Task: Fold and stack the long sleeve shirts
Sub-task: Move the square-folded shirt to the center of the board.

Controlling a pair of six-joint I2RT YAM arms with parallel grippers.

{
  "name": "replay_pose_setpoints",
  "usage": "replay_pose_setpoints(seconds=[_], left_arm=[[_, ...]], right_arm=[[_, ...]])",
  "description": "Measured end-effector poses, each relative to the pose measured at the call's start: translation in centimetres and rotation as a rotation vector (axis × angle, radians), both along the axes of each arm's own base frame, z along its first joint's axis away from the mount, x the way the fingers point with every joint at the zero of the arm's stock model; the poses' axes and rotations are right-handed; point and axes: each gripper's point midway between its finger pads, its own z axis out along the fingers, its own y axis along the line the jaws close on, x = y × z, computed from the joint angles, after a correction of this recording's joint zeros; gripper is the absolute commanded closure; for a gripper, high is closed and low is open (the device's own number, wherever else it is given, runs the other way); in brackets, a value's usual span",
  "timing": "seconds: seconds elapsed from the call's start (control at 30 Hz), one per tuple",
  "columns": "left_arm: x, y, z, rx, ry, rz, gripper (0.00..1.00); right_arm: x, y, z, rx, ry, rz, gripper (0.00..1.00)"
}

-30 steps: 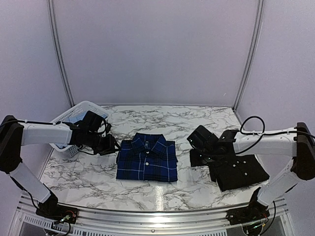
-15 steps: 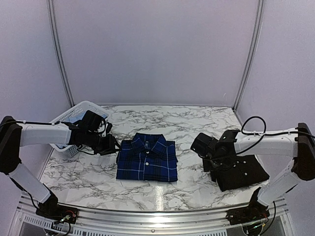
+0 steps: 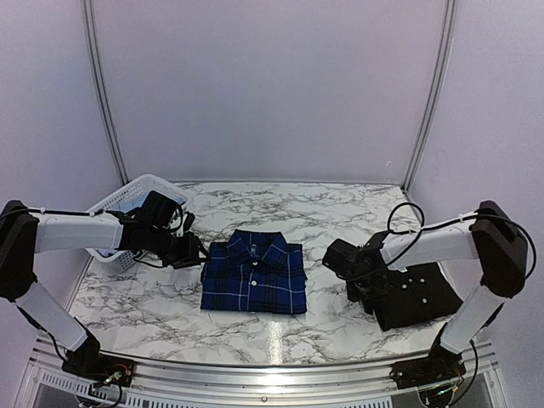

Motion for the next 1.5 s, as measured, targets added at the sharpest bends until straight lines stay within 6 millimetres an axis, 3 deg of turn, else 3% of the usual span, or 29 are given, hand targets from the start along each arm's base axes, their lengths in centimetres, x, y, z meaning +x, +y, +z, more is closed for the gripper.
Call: replay_pose_setpoints(seconds=[0.13, 0.27, 0.47, 0.73, 0.97, 1.23, 1.4, 1.5], left_arm=[[0.1, 0.1, -0.1, 0.002, 0.002, 0.002, 0.6], [0.1, 0.3, -0.1, 0.003, 0.003, 0.005, 0.6], [0.3, 0.6, -0.2, 0.004, 0.005, 0.012, 0.6], [-0.1, 1.0, -0.7, 0.01, 0.017, 0.018, 0.6], [-0.5, 1.4, -1.0, 0.017, 0.026, 0.024, 0.6], [-0.6, 1.5, -1.0, 0.018, 0.03, 0.029, 0.6], [-0.5, 1.5, -1.1, 0.02, 0.029, 0.031, 0.57], [-0.5, 1.6, -1.1, 0.025, 0.026, 0.035, 0.54]], right_arm=[[1.3, 0.5, -0.3, -0.018, -0.011, 0.004, 0.83], [2.6, 1.0, -0.6, -0.025, -0.011, 0.02, 0.98], [5.8, 3.9, -0.5, -0.016, -0.03, 0.071, 1.0], [12.4, 10.0, -0.1, 0.073, -0.102, 0.161, 1.0], [16.2, 13.5, 0.4, 0.176, -0.134, 0.217, 0.95], [19.9, 12.8, 1.0, 0.312, -0.158, 0.18, 0.89], [21.2, 12.7, 1.2, 0.363, -0.166, 0.183, 0.64], [21.3, 13.3, 1.6, 0.389, -0.169, 0.206, 0.58]])
